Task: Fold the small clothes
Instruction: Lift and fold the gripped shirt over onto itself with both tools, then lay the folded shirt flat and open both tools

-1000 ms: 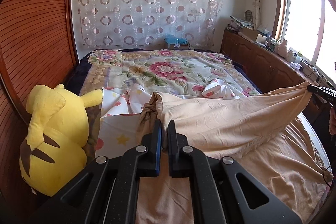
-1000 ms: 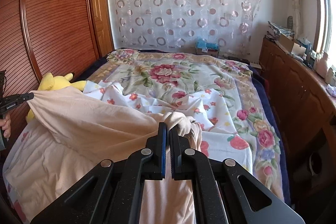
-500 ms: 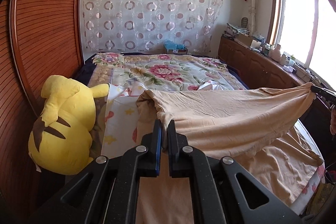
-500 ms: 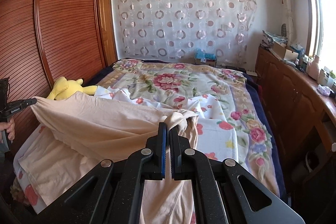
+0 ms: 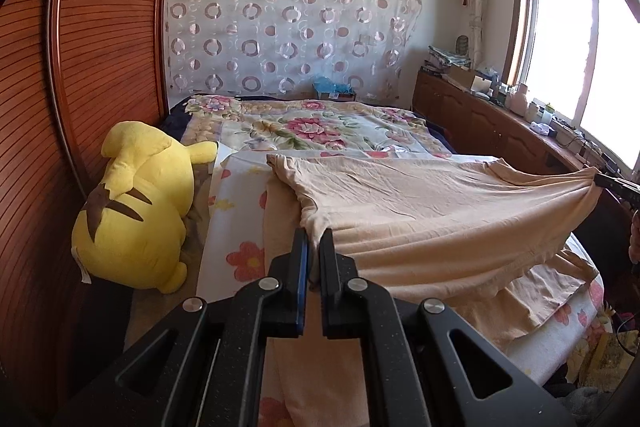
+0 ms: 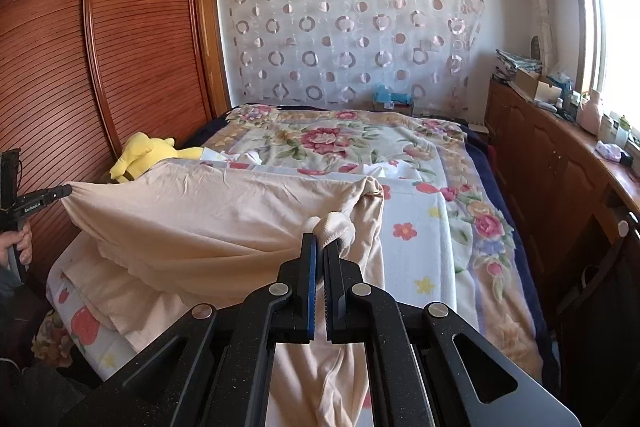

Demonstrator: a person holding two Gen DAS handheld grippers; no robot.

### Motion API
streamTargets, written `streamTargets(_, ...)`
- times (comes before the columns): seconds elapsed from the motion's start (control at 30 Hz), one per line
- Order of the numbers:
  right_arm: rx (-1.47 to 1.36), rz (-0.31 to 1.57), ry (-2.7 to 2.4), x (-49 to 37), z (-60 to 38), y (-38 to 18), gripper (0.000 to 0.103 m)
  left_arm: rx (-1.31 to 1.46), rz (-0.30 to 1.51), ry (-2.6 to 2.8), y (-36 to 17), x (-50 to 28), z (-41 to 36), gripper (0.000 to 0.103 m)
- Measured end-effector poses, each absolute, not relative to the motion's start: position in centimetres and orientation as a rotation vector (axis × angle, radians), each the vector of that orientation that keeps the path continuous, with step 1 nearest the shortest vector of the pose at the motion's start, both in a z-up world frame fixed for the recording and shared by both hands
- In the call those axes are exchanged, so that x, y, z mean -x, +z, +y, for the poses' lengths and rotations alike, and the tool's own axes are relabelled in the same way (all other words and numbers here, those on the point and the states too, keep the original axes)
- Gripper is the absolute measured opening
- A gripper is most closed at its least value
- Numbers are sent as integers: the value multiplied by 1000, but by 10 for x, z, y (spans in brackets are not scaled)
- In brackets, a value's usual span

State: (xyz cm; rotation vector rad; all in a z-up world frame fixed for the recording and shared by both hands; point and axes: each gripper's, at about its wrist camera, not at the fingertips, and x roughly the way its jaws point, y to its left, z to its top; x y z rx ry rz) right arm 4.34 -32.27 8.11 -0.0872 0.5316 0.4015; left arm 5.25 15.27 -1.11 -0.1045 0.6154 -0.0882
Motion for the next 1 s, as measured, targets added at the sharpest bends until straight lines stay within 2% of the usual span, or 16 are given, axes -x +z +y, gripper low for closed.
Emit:
streamTargets(0.2,70,585,404,-30,-335,71,3,122,687,-77,-37,-43,154,6)
streamTargets(0.4,50,708,362,-35,-338,29,3,108,810,-65,-85,-41,144,6)
streamTargets(0.6,43,773,328,-51,-338,6,3,120,821,-64,-90,-38,144,8)
streamTargets(0.73,37,773,324,-56,-336,12,6,123,808,-53,-88,-37,145,21)
streamTargets(0.8,44,762,324,-49,-337,13,6,129,801,-57,-87,-36,146,34)
streamTargets(0.9,60,737,327,-41,-336,15,8,128,804,-63,-87,-36,147,42)
streamTargets(0.93,68,727,326,-38,-336,16,10,127,811,-63,-88,-36,147,45)
streamTargets(1.0,78,710,313,-36,-336,21,21,126,815,-63,-90,-37,147,61)
